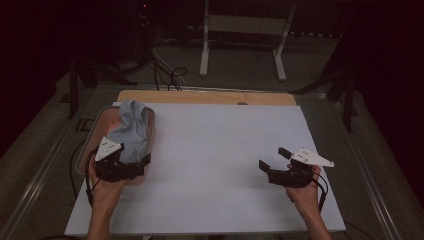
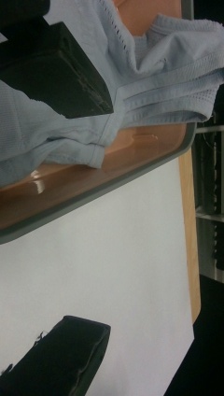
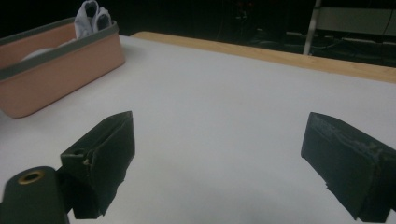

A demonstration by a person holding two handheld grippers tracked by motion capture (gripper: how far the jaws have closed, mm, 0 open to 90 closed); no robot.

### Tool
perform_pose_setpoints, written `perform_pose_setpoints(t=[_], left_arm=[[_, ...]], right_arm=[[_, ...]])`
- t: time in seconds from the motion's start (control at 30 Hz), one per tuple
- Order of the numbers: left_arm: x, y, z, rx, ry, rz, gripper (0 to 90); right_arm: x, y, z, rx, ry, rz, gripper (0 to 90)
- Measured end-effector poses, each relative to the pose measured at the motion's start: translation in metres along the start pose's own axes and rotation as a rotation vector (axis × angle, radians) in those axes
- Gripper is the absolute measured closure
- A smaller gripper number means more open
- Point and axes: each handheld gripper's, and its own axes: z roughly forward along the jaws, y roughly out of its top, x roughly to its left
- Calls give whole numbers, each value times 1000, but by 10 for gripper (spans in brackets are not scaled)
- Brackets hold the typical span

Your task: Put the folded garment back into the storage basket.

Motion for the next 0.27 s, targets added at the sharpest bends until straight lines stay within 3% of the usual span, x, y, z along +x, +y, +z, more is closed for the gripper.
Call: perform_pose_setpoints(t=[0.27], left_arm=[[1,-1,-2,-7,-1,-9,5]], right_arm=[[-4,-8,-8,-27,-14,6,102]])
